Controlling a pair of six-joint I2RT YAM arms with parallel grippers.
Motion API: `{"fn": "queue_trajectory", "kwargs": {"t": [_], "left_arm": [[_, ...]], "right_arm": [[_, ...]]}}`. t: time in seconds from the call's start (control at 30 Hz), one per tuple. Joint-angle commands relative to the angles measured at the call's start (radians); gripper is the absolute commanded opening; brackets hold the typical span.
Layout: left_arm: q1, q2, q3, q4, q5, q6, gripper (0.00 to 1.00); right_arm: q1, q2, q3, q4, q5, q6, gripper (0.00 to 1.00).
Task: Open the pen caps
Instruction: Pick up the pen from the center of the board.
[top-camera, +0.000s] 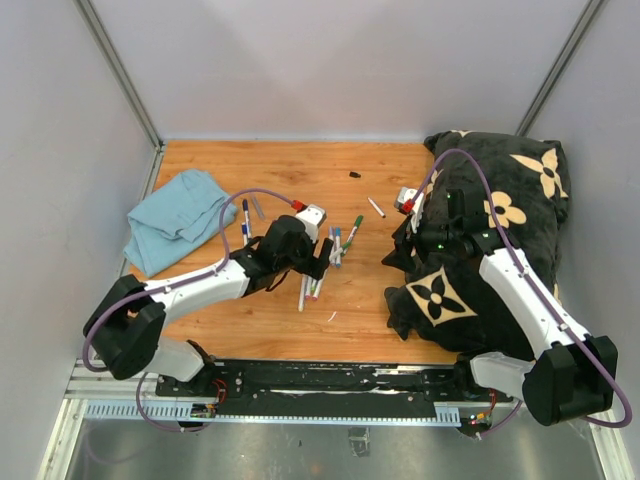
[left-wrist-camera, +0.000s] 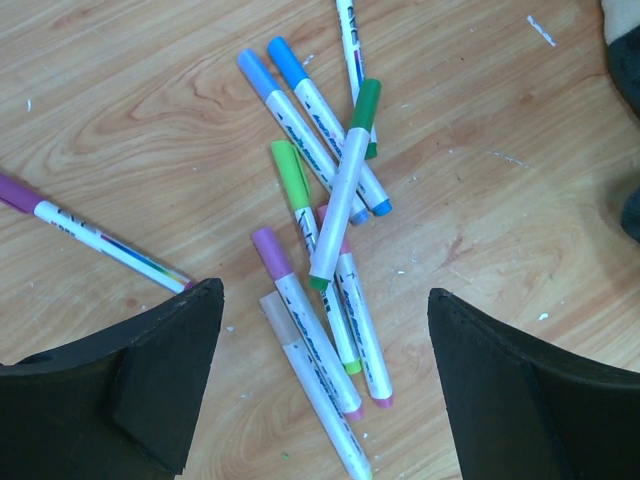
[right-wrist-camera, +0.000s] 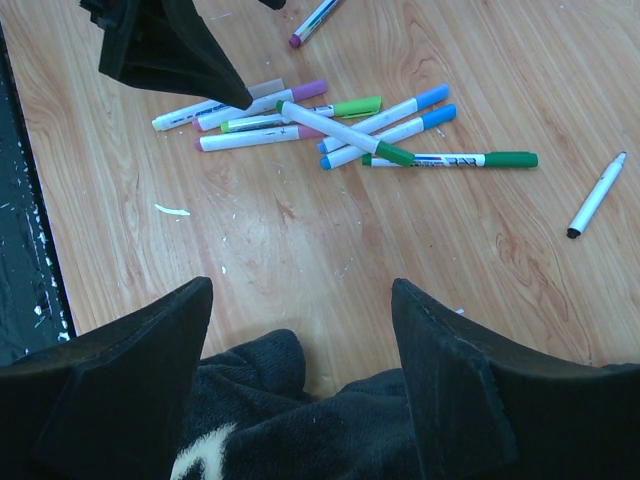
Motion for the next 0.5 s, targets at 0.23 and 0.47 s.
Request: {"fn": "queue_trajectory", "kwargs": {"t": [0.23,0.47], "left_arm": [[-0.01,0.121,0.134,-0.055,-0.02,0.076,0.86],[-0.01,0.237,0.252,-0.148,-0.053,0.107,0.83]], "right_arm": [[-0.005,0.005,0.032,-0.022,-0.02,-0.018,0.73],[-0.005,0.007,0.034,-0.028,-0.02,-0.018,0.73]]}}
